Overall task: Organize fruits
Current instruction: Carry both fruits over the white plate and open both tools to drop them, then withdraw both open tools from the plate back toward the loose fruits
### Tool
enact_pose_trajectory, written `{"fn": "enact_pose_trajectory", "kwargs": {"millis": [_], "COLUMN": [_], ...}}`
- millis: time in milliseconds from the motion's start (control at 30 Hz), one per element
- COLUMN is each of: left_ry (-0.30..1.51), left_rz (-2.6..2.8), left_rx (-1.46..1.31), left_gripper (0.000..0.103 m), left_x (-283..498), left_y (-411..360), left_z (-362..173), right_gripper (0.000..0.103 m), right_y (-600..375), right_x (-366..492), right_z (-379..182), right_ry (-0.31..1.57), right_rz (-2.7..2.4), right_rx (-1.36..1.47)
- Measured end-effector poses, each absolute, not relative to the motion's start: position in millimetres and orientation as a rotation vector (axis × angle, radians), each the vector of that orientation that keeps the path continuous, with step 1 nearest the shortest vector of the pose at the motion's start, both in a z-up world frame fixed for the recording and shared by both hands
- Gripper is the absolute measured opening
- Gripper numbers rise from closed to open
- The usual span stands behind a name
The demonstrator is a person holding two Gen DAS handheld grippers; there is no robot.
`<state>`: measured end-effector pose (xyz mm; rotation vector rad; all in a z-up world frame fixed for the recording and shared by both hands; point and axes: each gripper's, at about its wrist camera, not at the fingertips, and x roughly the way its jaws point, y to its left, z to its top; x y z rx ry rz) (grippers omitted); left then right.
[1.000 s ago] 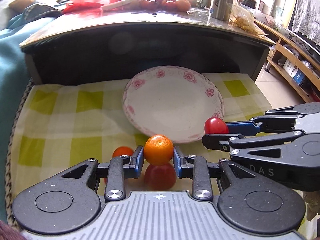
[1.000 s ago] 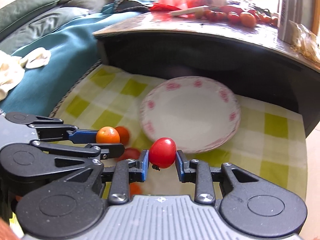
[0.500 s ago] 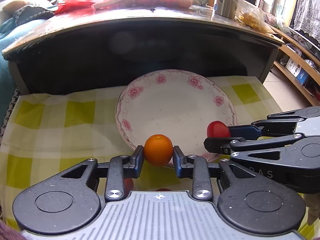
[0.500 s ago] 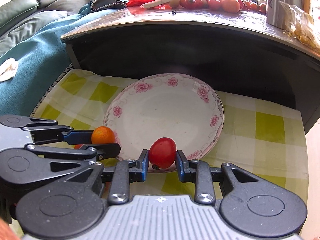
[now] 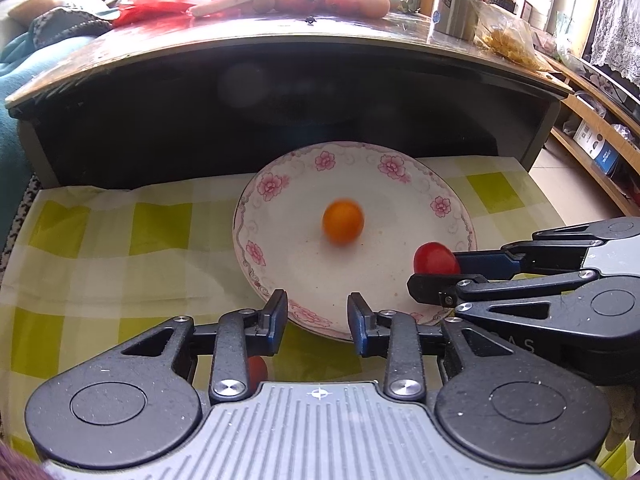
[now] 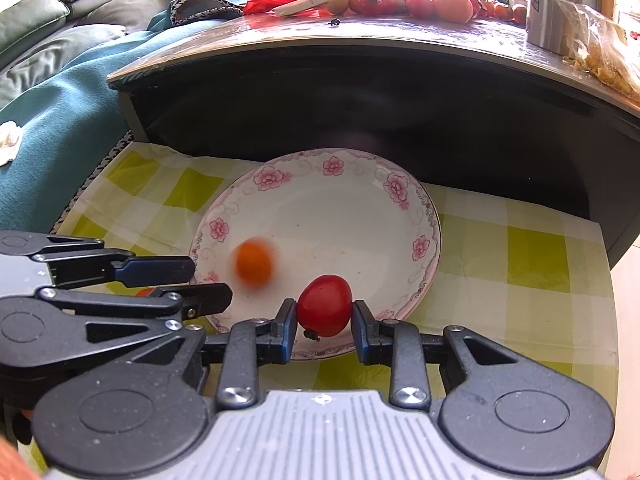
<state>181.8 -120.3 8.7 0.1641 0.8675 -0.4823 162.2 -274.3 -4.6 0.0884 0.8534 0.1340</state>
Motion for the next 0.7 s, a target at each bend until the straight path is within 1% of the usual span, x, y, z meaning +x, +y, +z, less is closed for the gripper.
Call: {"fn": "enact_pose_trajectory", "kwargs": {"millis": [67, 267, 700], "left_ry": [0.871, 0.871, 0.872], "left_rz": [-0.485, -0.498, -0.486], "left_rx": [0.161, 0.162, 0.151], "left_gripper": [0.047, 0.050, 0.053], "left_x": [182, 178, 171], "left_y": [-120, -119, -107], "left_z": [9, 11, 17], "right_gripper": [0.033, 0.039, 0.040], "right_y": [-274, -278, -276], "right_x": [162, 162, 154], "right_z": [-4, -1, 7], "right_ry": [0.853, 0.836, 0.814], "right_rz": [0.131, 0.113, 0.131], "right_rx": [0.090, 0.099, 0.100]}}
